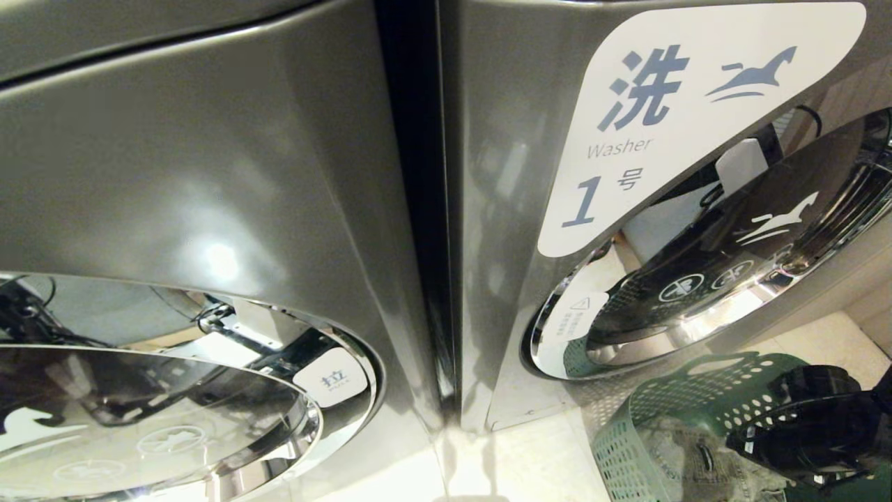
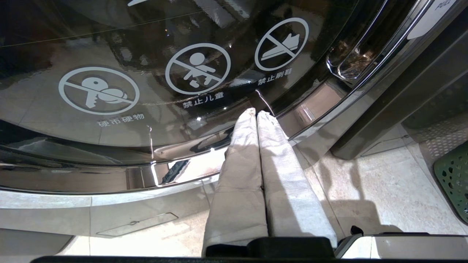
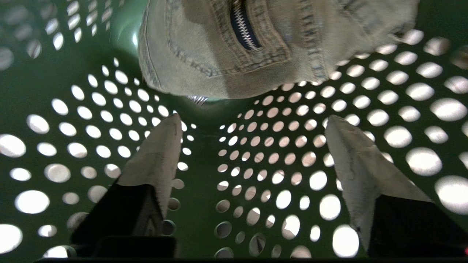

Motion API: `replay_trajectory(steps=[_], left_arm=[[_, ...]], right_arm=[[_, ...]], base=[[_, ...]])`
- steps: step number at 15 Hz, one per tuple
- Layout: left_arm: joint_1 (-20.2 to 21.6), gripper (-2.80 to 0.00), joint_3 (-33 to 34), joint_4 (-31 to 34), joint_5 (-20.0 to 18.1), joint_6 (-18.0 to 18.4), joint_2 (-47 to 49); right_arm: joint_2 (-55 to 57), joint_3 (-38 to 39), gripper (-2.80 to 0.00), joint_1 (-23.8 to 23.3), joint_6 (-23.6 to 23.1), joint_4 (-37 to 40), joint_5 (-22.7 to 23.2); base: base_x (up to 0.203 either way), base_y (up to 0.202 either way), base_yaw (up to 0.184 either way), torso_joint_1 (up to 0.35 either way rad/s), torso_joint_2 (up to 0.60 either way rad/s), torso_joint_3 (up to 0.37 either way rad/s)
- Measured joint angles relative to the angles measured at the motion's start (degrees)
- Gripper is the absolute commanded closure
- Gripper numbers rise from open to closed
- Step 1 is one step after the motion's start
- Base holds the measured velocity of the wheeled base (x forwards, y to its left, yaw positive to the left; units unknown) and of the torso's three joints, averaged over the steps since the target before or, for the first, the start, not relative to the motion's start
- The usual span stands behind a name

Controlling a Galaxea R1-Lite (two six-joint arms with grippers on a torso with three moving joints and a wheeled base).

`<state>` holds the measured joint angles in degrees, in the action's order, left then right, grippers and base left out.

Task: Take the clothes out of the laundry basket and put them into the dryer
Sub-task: Take the clothes out of the basket

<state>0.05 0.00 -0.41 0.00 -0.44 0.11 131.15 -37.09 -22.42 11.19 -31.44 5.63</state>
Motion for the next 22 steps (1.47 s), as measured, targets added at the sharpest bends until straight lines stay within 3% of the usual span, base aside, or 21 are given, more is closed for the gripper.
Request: replay_trajectory(steps=[10,22], left_arm=[[0.05,0.00,0.00,0.00,0.00,0.00,0.00],[0.05,0.00,0.00,0.00,0.00,0.02,0.00]], right_arm=[[11.43,-7.42,-2.80,-4.89,-13.49,-5.77,4.32],[26.89,-21.02,-2.80,-5.28,-14.03,-8.15,8.14]], base=[[0.000,0.000,0.000,0.000,0.00,0.000],[0.000,0.000,0.000,0.000,0.00,0.000]])
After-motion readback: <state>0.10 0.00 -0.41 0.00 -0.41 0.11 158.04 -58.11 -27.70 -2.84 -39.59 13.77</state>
